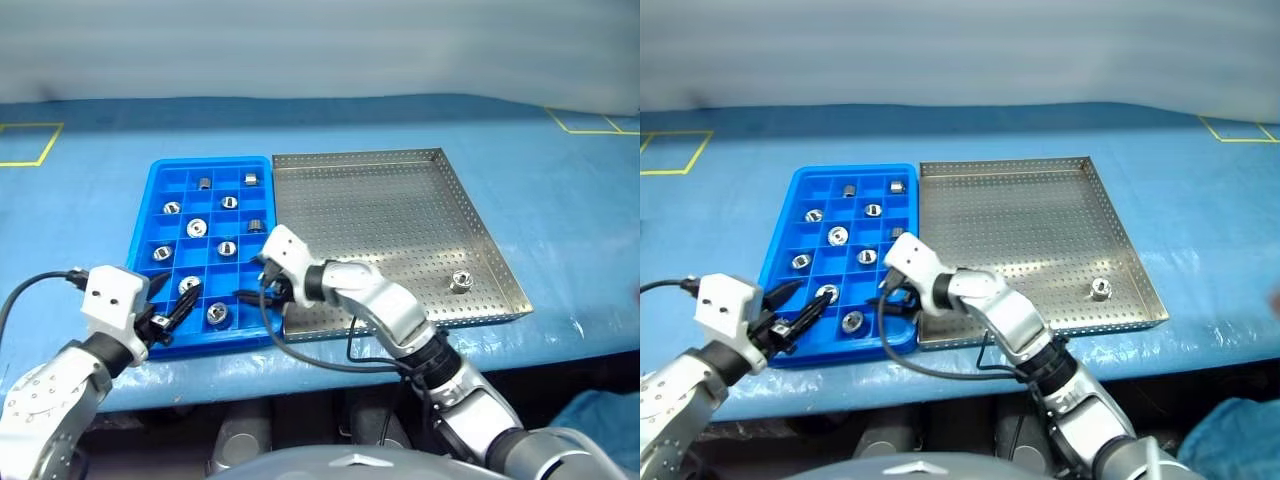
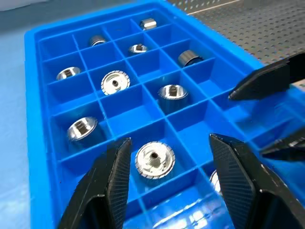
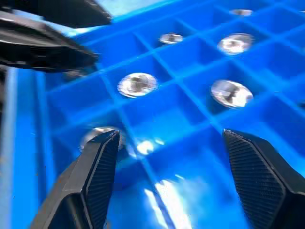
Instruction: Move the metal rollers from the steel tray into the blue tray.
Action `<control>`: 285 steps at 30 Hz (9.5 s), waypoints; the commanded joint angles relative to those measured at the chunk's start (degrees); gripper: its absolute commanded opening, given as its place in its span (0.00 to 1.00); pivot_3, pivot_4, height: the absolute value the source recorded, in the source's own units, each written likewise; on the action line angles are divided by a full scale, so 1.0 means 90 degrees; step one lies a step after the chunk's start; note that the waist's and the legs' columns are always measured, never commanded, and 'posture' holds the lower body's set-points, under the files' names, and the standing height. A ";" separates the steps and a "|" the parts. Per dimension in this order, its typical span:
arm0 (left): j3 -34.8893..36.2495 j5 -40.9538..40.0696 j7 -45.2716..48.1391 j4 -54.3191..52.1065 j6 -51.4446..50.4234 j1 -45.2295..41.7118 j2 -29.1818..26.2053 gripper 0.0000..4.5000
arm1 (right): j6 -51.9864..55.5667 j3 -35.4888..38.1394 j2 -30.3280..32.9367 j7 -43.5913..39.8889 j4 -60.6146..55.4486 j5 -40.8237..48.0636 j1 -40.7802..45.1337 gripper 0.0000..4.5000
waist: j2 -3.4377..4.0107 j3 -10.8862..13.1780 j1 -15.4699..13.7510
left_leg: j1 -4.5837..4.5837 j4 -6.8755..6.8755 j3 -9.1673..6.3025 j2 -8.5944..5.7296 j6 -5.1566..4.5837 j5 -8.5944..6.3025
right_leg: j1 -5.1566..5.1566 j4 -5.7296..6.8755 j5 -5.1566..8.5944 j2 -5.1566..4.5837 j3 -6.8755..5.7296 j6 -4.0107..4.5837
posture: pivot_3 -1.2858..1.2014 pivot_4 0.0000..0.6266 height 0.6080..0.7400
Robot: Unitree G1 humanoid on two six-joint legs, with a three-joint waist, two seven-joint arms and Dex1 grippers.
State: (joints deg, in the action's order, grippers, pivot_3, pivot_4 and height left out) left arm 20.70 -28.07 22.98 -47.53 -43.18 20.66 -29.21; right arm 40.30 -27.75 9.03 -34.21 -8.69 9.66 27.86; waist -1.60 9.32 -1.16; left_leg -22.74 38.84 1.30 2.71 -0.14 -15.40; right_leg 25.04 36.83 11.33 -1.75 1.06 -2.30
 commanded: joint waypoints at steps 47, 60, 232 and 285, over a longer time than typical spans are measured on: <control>-0.2113 0.0435 -0.0073 0.1085 0.0565 -0.1580 0.0636 0.62 | 0.2140 0.2239 0.2728 0.1580 -0.0781 -0.1312 -0.1681 0.62 | 0.0008 -0.0005 0.0479 | 0.0010 0.0018 -0.0005 -0.0007 -0.0006 -0.0003 | -0.0046 -0.0002 -0.0009 0.0016 0.0033 -0.0019 | 0.48 0.24 1.00; -0.2058 0.0414 -0.0010 0.1172 0.0550 -0.1708 0.0570 0.62 | 0.1905 0.2250 0.2240 0.1486 -0.1236 -0.1018 -0.1563 0.34 | 0.0008 -0.0005 0.0511 | 0.0009 0.0020 -0.0005 -0.0008 -0.0007 -0.0003 | -0.0046 -0.0004 -0.0009 0.0018 0.0036 -0.0020 | 0.48 0.24 1.00; -0.3604 0.2132 0.2072 0.5061 0.1383 -0.4914 0.1826 0.62 | 0.0365 0.2196 0.2442 0.0864 -0.3572 -0.0387 -0.2153 0.90 | 0.0014 0.0021 0.2815 | 0.0067 -0.0034 0.0078 -0.0078 -0.0058 -0.0030 | -0.0039 -0.0006 -0.0033 0.0029 0.0281 -0.0181 | 0.37 0.24 1.00; -0.0942 0.0628 -0.0045 0.0671 0.0140 -0.1598 0.0282 0.62 | -0.1838 0.1459 0.0208 0.0141 0.1621 -0.0372 -0.0275 0.90 | -0.0028 0.0030 0.0831 | 0.0012 -0.0027 0.0087 -0.0085 -0.0061 -0.0031 | 0.0039 0.0012 -0.0061 0.0033 0.0296 -0.0129 | 0.49 0.24 1.00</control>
State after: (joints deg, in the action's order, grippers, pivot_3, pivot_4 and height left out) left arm 12.54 -21.69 22.70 -39.27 -42.32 6.41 -26.62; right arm 24.93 -15.75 10.86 -33.11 6.85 6.09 24.61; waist -1.85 9.59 6.31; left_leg -22.64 38.63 2.08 1.95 -0.69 -15.68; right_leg 25.38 36.94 10.75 -1.45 3.72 -3.47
